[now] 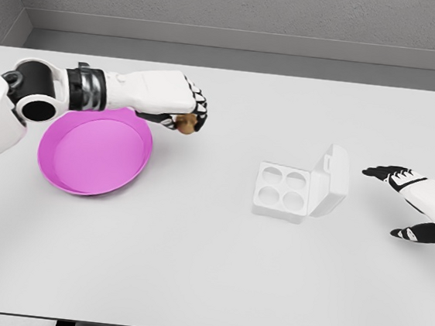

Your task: Pack egg into the box and close the box lid

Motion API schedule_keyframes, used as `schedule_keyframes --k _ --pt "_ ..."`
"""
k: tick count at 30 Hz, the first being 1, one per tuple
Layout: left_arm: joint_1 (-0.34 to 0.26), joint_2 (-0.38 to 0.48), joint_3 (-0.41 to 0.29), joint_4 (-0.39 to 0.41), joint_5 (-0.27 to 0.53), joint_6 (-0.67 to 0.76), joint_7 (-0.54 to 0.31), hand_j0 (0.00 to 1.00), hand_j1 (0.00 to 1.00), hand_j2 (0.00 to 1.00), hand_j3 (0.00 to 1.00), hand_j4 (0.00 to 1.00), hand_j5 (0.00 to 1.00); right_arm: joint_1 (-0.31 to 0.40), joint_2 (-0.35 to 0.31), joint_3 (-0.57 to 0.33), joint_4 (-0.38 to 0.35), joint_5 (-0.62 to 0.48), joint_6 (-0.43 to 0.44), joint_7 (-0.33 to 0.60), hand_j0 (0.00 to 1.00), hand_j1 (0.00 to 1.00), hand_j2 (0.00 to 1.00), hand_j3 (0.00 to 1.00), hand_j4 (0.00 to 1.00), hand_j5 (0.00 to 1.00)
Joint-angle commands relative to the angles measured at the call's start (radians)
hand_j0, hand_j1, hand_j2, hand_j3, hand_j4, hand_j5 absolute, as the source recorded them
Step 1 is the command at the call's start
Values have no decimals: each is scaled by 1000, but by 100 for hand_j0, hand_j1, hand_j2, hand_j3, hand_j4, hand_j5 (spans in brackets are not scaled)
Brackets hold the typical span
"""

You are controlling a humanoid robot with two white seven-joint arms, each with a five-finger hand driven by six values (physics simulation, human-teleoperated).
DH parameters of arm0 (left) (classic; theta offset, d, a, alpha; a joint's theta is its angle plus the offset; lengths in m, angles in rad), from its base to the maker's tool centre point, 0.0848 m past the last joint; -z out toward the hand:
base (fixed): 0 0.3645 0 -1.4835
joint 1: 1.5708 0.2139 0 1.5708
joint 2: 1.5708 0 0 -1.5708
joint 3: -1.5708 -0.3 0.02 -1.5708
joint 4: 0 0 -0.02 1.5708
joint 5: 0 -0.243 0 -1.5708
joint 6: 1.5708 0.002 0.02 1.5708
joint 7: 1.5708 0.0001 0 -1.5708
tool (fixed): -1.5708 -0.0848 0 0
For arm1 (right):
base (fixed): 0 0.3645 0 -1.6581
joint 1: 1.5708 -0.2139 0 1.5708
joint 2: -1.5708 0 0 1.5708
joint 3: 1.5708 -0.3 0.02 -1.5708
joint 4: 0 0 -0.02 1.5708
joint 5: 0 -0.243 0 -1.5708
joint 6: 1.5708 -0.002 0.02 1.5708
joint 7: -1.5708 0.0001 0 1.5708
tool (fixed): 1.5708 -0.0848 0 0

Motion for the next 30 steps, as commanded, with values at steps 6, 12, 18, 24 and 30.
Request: schedule_keyframes --k 6,12,18,24,30 --pt "2 -59 0 -5 -2 2 1 41 41 41 41 41 41 0 0 0 -2 -4 0 0 100 100 100 100 100 100" --pt "2 -102 -1 -3 -10 2 1 41 41 41 41 41 41 0 6 0 -2 -2 -1 0 100 100 100 100 100 100" --pt "5 -133 0 3 -34 2 1 41 41 41 41 41 41 3 6 1 3 -4 0 -2 100 100 100 100 100 100" --pt "9 -179 -3 9 -48 2 1 41 41 41 41 41 41 6 6 1 4 -5 0 0 100 100 100 100 100 100" --pt "14 -225 -3 20 -83 2 1 41 41 41 41 41 41 6 6 1 1 -5 0 0 100 100 100 100 100 100"
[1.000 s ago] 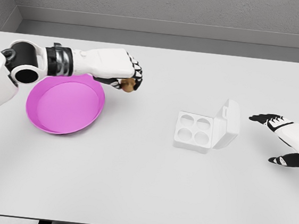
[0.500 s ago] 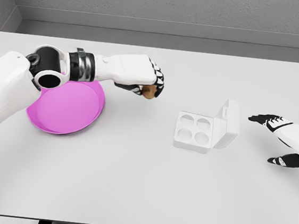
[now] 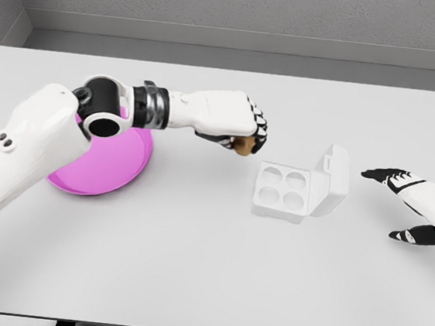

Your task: Pack egg into the box and close the box lid

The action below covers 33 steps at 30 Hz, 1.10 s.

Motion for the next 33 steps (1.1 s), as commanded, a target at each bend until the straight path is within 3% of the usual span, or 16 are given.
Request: schedule_keyframes --k 1,13,33 --pt "2 -26 0 7 -7 2 1 41 41 41 41 41 41 0 -2 0 -2 -5 0 -1 100 100 100 100 100 100" --pt "14 -121 -4 59 -67 2 1 41 41 41 41 41 41 0 -2 0 -3 -5 0 0 100 100 100 100 100 100" --pt "34 -170 -4 124 -118 2 1 42 42 42 42 42 42 0 -2 0 -3 -5 0 0 100 100 100 100 100 100"
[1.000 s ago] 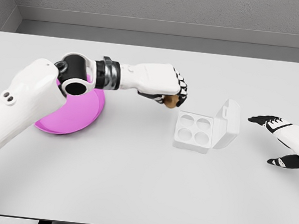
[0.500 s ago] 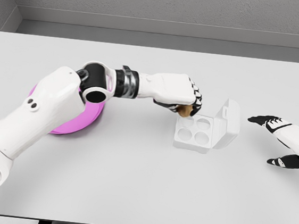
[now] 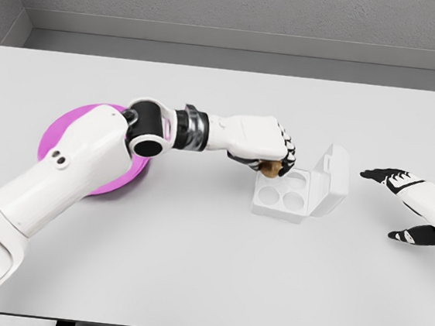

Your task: Pack egg into the box and close the box lid

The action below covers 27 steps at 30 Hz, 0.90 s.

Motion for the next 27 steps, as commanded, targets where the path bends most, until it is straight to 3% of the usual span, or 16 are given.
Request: schedule_keyframes --k 1,22,26,27 --pt "0 -7 2 12 1 2 1 42 42 42 42 42 42 0 -2 0 -1 -5 0 0 100 100 100 100 100 100" --pt "2 -47 -1 49 -14 2 1 45 45 45 45 45 45 0 0 0 -1 -5 0 0 100 100 100 100 100 100" --pt "8 -47 6 49 -37 2 1 79 79 79 79 79 79 0 0 0 0 -5 0 0 100 100 100 100 100 100" --pt "8 -46 8 49 -37 2 1 82 82 82 82 82 82 0 0 0 0 -5 0 0 100 100 100 100 100 100"
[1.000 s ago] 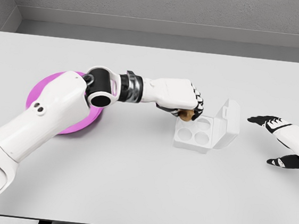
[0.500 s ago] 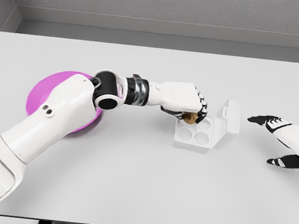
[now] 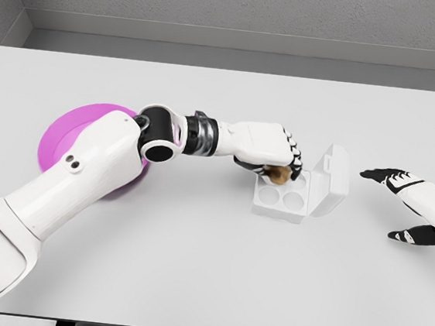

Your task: Pack egg into the box and close the box lid

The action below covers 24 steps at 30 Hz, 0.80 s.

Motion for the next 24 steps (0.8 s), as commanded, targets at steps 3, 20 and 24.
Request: schedule_keyframes --k 3,20,24 --pt "-2 3 9 0 1 2 1 88 88 88 88 88 88 0 -1 0 -2 -5 0 0 100 100 100 100 100 100" --pt "3 10 81 -17 15 2 2 100 100 100 100 100 100 0 3 0 -3 -4 0 0 100 100 100 100 100 100" --pt "2 26 107 -22 15 2 2 100 100 100 100 100 100 0 3 0 -3 -4 0 0 100 100 100 100 100 100"
